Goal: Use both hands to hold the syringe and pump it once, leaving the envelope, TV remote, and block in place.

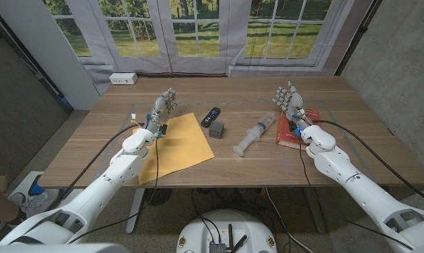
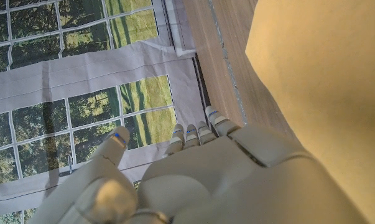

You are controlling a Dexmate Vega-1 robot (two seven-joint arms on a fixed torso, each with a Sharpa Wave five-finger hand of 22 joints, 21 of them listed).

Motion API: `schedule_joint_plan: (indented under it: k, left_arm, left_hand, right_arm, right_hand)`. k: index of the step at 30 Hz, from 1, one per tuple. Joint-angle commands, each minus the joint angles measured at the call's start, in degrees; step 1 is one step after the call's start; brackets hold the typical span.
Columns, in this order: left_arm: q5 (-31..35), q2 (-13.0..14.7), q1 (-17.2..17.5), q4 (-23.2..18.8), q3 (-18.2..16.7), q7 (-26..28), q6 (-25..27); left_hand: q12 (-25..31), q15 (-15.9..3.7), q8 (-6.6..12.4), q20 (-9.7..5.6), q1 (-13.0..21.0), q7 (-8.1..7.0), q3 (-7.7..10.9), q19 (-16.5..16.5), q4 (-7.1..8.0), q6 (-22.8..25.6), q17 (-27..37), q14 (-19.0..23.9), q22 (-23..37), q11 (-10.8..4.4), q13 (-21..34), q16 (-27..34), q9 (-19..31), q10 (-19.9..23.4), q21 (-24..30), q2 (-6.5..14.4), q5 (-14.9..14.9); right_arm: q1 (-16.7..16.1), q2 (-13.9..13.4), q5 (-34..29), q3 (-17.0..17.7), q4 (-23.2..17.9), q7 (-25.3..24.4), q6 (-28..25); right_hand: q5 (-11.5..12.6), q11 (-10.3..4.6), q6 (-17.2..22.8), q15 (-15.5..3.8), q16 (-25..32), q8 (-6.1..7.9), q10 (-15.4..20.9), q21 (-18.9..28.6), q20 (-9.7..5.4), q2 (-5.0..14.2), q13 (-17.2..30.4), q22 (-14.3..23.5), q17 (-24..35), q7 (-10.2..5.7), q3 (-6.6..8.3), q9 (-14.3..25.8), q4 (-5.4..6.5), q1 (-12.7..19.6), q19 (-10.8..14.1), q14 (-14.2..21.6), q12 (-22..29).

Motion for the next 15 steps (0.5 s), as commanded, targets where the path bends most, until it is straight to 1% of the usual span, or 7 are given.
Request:
schedule_joint_plan:
  k: [1,4,9,12,15]
  left_arm:
    - [0.8,0.3,0.4,-0.4,-0.3,0.2,-1.8]
    - [1.2,1.1,0.8,-1.8,-0.4,0.6,-1.1]
    - [2.0,1.7,1.7,-3.4,-0.7,1.9,-1.5]
    - [2.5,2.3,2.9,-5.3,-1.1,3.5,-1.1]
    - [2.7,3.0,3.8,-7.3,-1.4,4.8,-0.2]
  left_hand:
    - [0.4,0.11,0.38,-0.79,0.4,0.23,0.44,0.6,-0.32,0.3,0.3,0.1,0.2,-0.08,0.3,0.3,0.2,0.1,0.2,3.7,0.2]
    - [0.4,0.08,0.35,-0.79,0.5,0.18,0.46,0.7,-0.55,0.4,0.3,0.1,0.2,-0.14,0.3,0.3,0.2,0.2,0.2,3.7,0.2]
    - [0.5,-0.05,0.34,-0.74,0.6,0.05,0.48,0.8,-0.87,0.5,0.3,0.4,0.2,-0.17,0.3,0.3,0.2,0.4,0.1,3.7,0.2]
    - [0.4,-0.03,0.33,-0.73,0.6,-0.01,0.48,0.8,-1.01,0.5,0.3,0.4,0.2,-0.25,0.3,0.2,0.2,0.4,0.0,3.7,0.2]
    - [0.4,-0.02,0.31,-0.73,0.7,-0.06,0.48,0.9,-1.15,0.6,0.3,0.5,0.2,-0.26,0.3,0.2,0.2,0.5,0.0,3.7,0.2]
  right_arm:
    - [-0.4,-1.1,-1.1,0.1,-1.4,0.2,0.9]
    - [-0.1,-1.5,-1.8,-0.1,-1.5,0.4,1.0]
    - [0.4,-2.0,-2.9,-0.5,-1.3,1.3,2.0]
    - [0.7,-2.1,-3.2,-0.6,-1.0,2.2,2.7]
    - [0.6,-2.6,-3.7,-0.7,-1.6,2.2,2.7]
  right_hand:
    - [0.5,0.00,0.6,-1.01,0.2,0.41,0.6,0.5,-0.15,1.40,0.2,0.2,0.1,-0.13,0.49,0.2,-0.04,0.3,0.4,0.5,0.4]
    - [0.5,-0.29,0.6,-1.03,0.2,0.44,0.7,0.5,-0.22,1.43,0.2,0.2,0.0,-0.59,0.62,0.2,-0.17,0.5,0.4,0.6,0.4]
    - [0.7,-0.38,0.8,-1.18,0.2,0.53,0.8,0.6,-0.27,1.44,0.2,0.1,-0.3,-1.04,0.82,0.2,-0.43,0.8,0.5,0.8,0.5]
    - [0.7,-0.54,1.0,-1.31,0.3,0.63,1.0,0.7,-0.34,1.41,0.2,0.1,-0.5,-1.26,0.96,0.2,-0.64,1.0,0.7,1.1,0.6]
    - [0.8,-0.74,1.3,-1.36,0.3,0.76,1.3,0.8,-0.44,1.38,0.2,0.1,-0.7,-1.41,1.09,0.2,-0.83,1.2,0.8,1.2,0.7]
